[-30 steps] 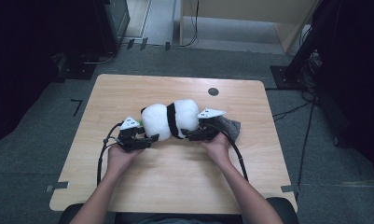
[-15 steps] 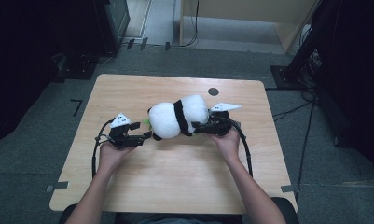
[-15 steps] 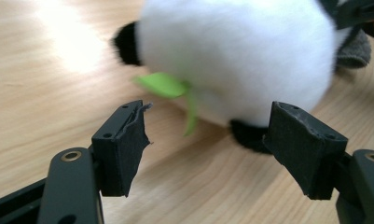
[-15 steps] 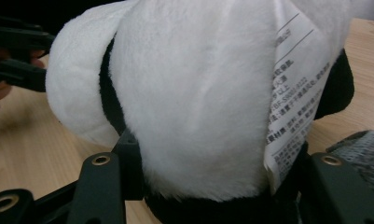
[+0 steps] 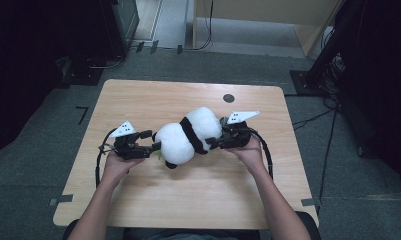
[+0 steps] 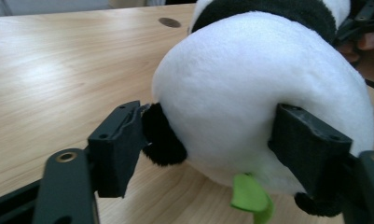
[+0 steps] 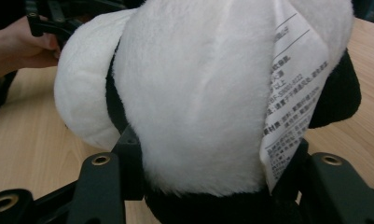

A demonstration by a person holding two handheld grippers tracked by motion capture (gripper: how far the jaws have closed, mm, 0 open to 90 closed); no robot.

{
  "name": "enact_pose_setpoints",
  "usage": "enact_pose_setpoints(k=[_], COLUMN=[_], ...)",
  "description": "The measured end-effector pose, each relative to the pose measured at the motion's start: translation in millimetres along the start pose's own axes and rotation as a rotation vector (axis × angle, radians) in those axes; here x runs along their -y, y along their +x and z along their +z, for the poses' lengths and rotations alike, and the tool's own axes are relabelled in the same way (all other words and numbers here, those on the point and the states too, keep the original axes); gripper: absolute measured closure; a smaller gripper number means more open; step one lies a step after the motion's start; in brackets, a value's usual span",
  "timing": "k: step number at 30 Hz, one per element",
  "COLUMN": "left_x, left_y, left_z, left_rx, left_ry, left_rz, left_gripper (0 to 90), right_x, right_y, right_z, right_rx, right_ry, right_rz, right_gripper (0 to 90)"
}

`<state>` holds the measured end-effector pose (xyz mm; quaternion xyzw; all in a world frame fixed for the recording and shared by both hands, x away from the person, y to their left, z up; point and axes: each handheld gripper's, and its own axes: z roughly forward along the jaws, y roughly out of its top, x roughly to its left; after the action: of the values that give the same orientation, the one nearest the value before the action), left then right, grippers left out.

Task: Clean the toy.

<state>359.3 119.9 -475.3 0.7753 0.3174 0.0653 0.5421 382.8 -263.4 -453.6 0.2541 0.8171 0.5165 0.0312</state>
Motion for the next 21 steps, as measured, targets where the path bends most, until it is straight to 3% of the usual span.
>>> enact_pose_setpoints(k=[2,9,13,15,16,18,20,21], left_x=[1.7,5.4,3.9,3.6,4.2,6.4,8.9,11.0], left_y=[-0.6,-5.9,-4.0,-4.5,-4.5,-5.9,-9.6,-12.5], left_z=[2.2,11.3,8.7,8.5,9.1,12.0,16.4,18.1], left_rx=[0.031,0.037,0.06,0.065,0.081,0.122,0.139,0.14], left_ry=[-0.005,0.065,0.048,0.068,0.075,0.109,0.15,0.142], left_rz=[0.012,0.058,0.028,0.018,0.011,0.002,0.016,0.022], left_gripper=[17.6,16.8,16.8,15.1,9.9,9.2,7.4,6.8], right_x=[-0.1,1.8,3.8,4.5,3.9,3.4,2.8,2.3], right_y=[-0.2,1.2,-4.6,-5.1,-4.6,-4.3,-3.6,-2.1], right_z=[-0.7,10.6,16.6,21.4,26.5,28.5,31.9,34.5], right_rx=[-0.019,-0.006,-0.037,-0.044,-0.053,-0.058,-0.054,-0.049], right_ry=[-0.003,0.024,0.002,-0.001,0.003,0.006,0.01,0.017], right_rz=[-0.007,-0.018,0.022,0.03,0.021,0.016,-0.002,-0.014], right_gripper=[44.8,43.2,43.3,43.2,42.9,42.8,42.7,42.6])
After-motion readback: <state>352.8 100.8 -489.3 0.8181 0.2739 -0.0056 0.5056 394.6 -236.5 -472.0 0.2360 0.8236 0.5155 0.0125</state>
